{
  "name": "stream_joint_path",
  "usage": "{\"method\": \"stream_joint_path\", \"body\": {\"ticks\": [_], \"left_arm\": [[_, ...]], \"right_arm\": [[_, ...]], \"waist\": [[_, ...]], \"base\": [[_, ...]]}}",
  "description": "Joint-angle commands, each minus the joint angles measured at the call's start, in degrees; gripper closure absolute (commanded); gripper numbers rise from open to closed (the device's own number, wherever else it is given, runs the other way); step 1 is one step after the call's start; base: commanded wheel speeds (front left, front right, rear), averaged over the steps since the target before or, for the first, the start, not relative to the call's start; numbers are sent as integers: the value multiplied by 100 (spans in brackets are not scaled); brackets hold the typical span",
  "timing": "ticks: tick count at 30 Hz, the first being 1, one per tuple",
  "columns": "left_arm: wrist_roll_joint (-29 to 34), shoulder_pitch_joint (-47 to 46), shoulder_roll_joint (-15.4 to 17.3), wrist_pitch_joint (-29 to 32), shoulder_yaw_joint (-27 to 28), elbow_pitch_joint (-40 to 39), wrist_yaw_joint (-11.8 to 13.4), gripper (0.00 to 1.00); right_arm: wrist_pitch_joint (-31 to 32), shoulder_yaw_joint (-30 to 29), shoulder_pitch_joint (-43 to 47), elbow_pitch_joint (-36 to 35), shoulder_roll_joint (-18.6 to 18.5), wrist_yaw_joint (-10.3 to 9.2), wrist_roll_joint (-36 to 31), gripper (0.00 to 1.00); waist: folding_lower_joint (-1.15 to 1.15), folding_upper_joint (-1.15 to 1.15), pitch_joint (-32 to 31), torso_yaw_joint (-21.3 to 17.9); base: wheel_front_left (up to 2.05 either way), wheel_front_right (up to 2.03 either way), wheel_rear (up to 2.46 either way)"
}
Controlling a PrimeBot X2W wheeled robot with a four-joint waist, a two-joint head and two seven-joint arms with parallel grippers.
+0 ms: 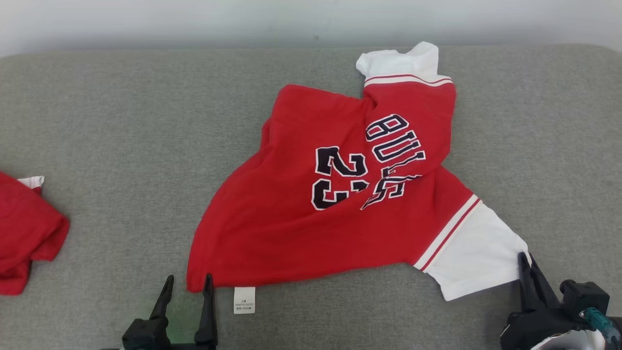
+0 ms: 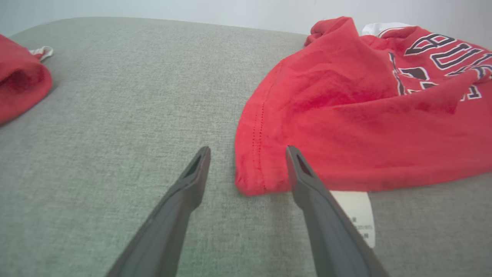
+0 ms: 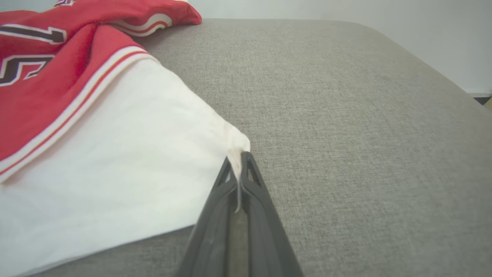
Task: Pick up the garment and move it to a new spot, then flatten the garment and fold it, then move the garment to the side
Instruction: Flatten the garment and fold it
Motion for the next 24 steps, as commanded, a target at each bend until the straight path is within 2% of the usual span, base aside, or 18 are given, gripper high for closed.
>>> {"method": "stream_joint_path", "body": {"ticks": [1, 12, 13, 14, 16, 21, 24], "left_arm": [[-46, -62, 17, -18, -9, 39, -15, 0], [-193, -142, 16, -15, -31, 480, -76, 0], [-193, -126, 16, -15, -31, 501, -81, 11], [-170, -101, 17, -15, -36, 542, -87, 52], [-126, -83, 14, -14, -61, 606, -110, 100], [-152, -72, 13, 2, -114, 850, -206, 100], [-209, -62, 13, -1, -72, 716, -249, 100]], "right_arm": [[0, -22, 37, -46, 11, -12, -33, 100], [0, -53, -31, -126, 53, -12, -66, 100], [0, -54, -34, -130, 48, -12, -74, 100], [0, -51, -33, -136, 40, -12, -69, 100], [-1, -53, -43, -162, 50, -12, -75, 100], [0, -27, -83, -271, 76, -12, -33, 100], [0, -44, -84, -449, 118, -12, 25, 100]], "waist": [[0, 0, 42, -100], [0, 0, 68, -238], [0, 0, 61, -242], [0, 0, 52, -246], [0, 0, 40, -255], [0, 0, -58, -255], [0, 0, -191, -239]], "base": [[0, 0, 0], [0, 0, 0], [0, 0, 0], [0, 0, 0], [0, 0, 0], [0, 0, 0], [0, 0, 0]]}}
